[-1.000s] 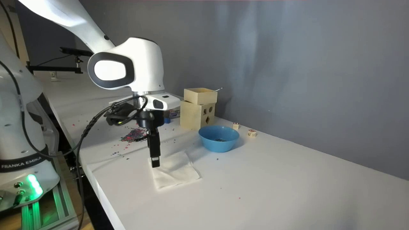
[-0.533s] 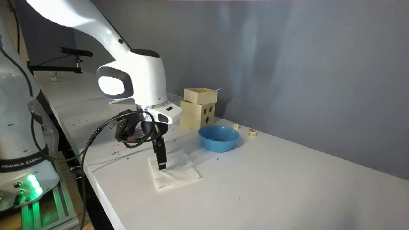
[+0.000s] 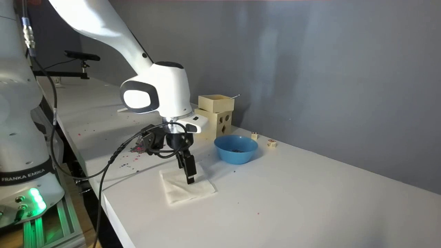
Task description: Use the white napkin to wipe the cereal on the counter to the left.
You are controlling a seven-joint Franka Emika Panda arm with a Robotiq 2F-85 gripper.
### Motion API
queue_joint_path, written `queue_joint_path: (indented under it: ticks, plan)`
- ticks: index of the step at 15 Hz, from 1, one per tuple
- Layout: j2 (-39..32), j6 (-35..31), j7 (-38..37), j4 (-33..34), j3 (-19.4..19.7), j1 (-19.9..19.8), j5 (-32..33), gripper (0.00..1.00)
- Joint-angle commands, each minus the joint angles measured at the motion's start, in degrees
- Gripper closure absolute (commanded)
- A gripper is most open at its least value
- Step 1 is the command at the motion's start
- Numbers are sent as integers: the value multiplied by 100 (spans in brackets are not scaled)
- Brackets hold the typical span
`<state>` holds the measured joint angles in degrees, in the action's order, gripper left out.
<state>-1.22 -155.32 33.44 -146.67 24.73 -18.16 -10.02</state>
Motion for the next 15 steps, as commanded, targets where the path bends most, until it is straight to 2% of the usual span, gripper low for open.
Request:
queue_joint_path:
  ticks: [1, 3, 5, 6, 8, 12, 15]
  plan:
    - [-561, -400, -192, 192, 20, 5, 226, 26]
    - [-744, -531, -309, 202, 94, 11, 356, 31]
    - [-764, -526, -452, 234, 212, 15, 540, 46]
    - [-692, -464, -642, 237, 25, -260, 800, 52]
    - [-353, -309, -802, 170, 120, -353, 1170, 67]
    - [569, 30, -556, 131, 118, -608, 1186, 95]
    - [809, 305, -729, 146, 141, -647, 1391, 100]
